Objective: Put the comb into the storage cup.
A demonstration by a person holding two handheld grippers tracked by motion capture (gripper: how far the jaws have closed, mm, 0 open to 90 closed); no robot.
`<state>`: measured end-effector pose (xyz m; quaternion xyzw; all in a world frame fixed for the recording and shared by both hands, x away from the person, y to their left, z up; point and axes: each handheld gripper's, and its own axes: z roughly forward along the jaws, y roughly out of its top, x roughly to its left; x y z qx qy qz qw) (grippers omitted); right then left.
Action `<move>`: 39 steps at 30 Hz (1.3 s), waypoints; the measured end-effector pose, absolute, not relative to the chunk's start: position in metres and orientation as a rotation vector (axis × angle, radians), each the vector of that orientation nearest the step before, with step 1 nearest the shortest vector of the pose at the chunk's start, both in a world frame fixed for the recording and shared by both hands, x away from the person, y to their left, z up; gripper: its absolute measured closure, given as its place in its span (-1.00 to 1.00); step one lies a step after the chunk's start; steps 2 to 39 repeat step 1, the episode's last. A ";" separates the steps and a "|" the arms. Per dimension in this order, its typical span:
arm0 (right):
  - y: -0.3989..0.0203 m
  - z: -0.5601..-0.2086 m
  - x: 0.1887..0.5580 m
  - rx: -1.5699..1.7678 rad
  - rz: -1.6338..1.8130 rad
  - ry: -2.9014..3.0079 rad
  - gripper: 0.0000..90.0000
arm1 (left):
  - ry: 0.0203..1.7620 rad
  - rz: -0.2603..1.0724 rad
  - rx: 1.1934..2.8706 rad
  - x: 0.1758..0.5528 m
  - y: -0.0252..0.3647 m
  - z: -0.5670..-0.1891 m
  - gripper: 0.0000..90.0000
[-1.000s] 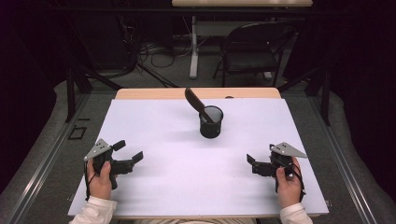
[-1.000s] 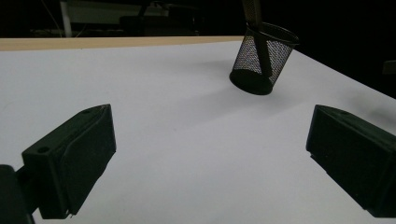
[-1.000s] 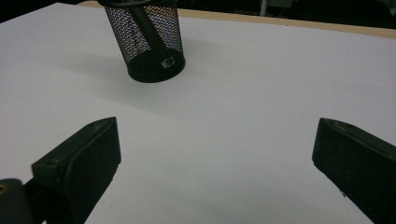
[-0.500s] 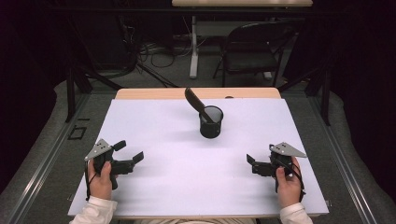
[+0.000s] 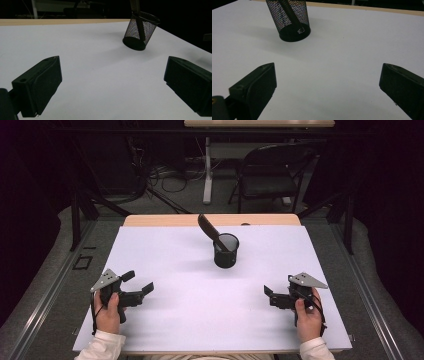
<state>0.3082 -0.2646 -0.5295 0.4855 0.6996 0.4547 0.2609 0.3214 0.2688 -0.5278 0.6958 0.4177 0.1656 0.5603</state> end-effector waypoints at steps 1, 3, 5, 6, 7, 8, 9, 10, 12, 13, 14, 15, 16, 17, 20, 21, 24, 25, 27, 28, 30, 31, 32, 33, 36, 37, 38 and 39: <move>-0.265 -0.530 0.308 1.316 1.232 1.894 -0.98 | 0.983 0.389 1.637 0.322 0.269 -0.528 -0.96; -0.265 -0.530 0.308 1.316 1.232 1.894 -0.98 | 0.983 0.389 1.637 0.322 0.269 -0.528 -0.96; -0.265 -0.530 0.308 1.316 1.232 1.894 -0.98 | 0.983 0.389 1.637 0.322 0.269 -0.528 -0.96; -0.265 -0.530 0.308 1.316 1.232 1.894 -0.98 | 0.983 0.389 1.637 0.322 0.269 -0.528 -0.96; -0.265 -0.530 0.308 1.316 1.232 1.894 -0.98 | 0.983 0.389 1.637 0.322 0.269 -0.528 -0.96; -0.265 -0.530 0.308 1.316 1.232 1.894 -0.98 | 0.983 0.389 1.637 0.322 0.269 -0.528 -0.96; -0.265 -0.530 0.308 1.316 1.232 1.894 -0.98 | 0.983 0.389 1.637 0.322 0.269 -0.528 -0.96; -0.265 -0.530 0.308 1.316 1.232 1.894 -0.98 | 0.983 0.389 1.637 0.322 0.269 -0.528 -0.96; -0.265 -0.530 0.308 1.316 1.232 1.894 -0.98 | 0.983 0.389 1.637 0.322 0.269 -0.528 -0.96; -0.265 -0.530 0.308 1.316 1.232 1.894 -0.98 | 0.983 0.389 1.637 0.322 0.269 -0.528 -0.96; -0.265 -0.530 0.308 1.316 1.232 1.894 -0.98 | 0.983 0.389 1.637 0.322 0.269 -0.528 -0.96; -0.265 -0.530 0.308 1.316 1.232 1.894 -0.98 | 0.983 0.389 1.637 0.322 0.269 -0.528 -0.96; -0.265 -0.530 0.308 1.316 1.232 1.894 -0.98 | 0.983 0.389 1.637 0.322 0.269 -0.528 -0.96; -0.265 -0.530 0.308 1.316 1.232 1.894 -0.98 | 0.983 0.389 1.637 0.322 0.269 -0.528 -0.96; -0.265 -0.530 0.308 1.316 1.232 1.894 -0.98 | 0.983 0.389 1.637 0.322 0.269 -0.528 -0.96; -0.265 -0.530 0.308 1.316 1.232 1.894 -0.98 | 0.983 0.389 1.637 0.322 0.269 -0.528 -0.96; -0.265 -0.530 0.308 1.316 1.232 1.894 -0.98 | 0.983 0.389 1.637 0.322 0.269 -0.528 -0.96; -0.265 -0.530 0.308 1.316 1.232 1.894 -0.98 | 0.983 0.389 1.637 0.322 0.269 -0.528 -0.96; -0.265 -0.530 0.308 1.316 1.232 1.894 -0.98 | 0.983 0.389 1.637 0.322 0.269 -0.528 -0.96; -0.265 -0.530 0.308 1.316 1.232 1.894 -0.98 | 0.983 0.389 1.637 0.322 0.269 -0.528 -0.96; -0.265 -0.530 0.308 1.316 1.232 1.894 -0.98 | 0.983 0.389 1.637 0.322 0.269 -0.528 -0.96; -0.265 -0.530 0.308 1.316 1.232 1.894 -0.98 | 0.983 0.389 1.637 0.322 0.269 -0.528 -0.96; -0.265 -0.530 0.308 1.316 1.232 1.894 -0.98 | 0.983 0.389 1.637 0.322 0.269 -0.528 -0.96; -0.265 -0.530 0.308 1.316 1.232 1.894 -0.98 | 0.983 0.389 1.637 0.322 0.269 -0.528 -0.96; -0.265 -0.530 0.308 1.316 1.232 1.894 -0.98 | 0.983 0.389 1.637 0.322 0.269 -0.528 -0.96; -0.265 -0.530 0.308 1.316 1.232 1.894 -0.98 | 0.983 0.389 1.637 0.322 0.269 -0.528 -0.96; -0.265 -0.530 0.308 1.316 1.232 1.894 -0.98 | 0.983 0.389 1.637 0.322 0.269 -0.528 -0.96; -0.265 -0.530 0.308 1.316 1.232 1.894 -0.98 | 0.983 0.389 1.637 0.322 0.269 -0.528 -0.96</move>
